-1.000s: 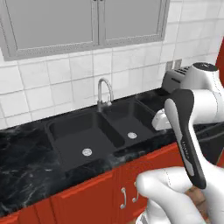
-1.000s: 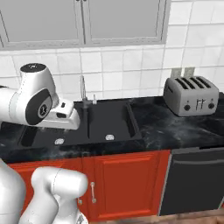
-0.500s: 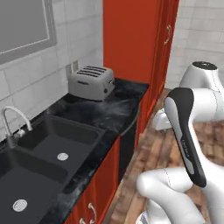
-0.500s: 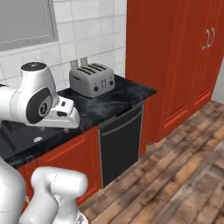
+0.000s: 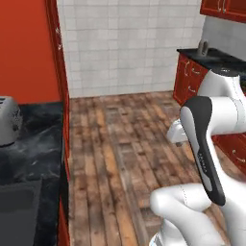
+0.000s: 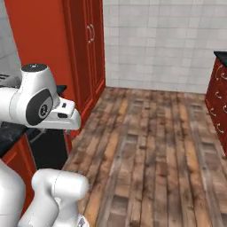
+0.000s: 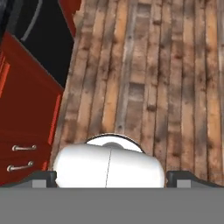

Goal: Navigate to the microwave.

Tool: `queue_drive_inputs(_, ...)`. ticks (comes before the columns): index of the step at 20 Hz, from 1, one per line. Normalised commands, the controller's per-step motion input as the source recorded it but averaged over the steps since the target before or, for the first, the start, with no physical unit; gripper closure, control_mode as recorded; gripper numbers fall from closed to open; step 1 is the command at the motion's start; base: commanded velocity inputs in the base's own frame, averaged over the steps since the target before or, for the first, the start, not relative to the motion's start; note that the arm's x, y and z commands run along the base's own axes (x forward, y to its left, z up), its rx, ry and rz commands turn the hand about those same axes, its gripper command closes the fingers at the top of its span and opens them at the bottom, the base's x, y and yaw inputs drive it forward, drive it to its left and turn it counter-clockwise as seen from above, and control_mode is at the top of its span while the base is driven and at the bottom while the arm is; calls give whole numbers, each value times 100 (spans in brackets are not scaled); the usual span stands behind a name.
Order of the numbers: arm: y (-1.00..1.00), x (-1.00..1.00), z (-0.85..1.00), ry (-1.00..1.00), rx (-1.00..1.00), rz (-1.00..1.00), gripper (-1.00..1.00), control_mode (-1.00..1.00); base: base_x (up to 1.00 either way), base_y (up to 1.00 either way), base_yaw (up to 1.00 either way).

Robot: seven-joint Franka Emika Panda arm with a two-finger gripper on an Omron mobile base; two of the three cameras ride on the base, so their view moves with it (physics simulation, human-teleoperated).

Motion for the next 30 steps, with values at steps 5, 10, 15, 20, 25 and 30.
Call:
queue_drive_inputs(5,0,0,0,0,0,0,-100,100,0,-24,-93)
queue_drive_inputs(10,0,0,0,0,0,0,-100,100,0,-15,-96)
queue_drive_inputs(15,0,0,0,0,0,0,-100,100,0,-15,-95)
queue_drive_inputs(20,0,0,0,0,0,0,-100,100,0,-15,-94)
queue_drive_inputs(25,0,0,0,0,0,0,-100,100,0,-9,-84)
queue_drive_inputs(30,0,0,0,0,0,0,-100,100,0,-1,-78)
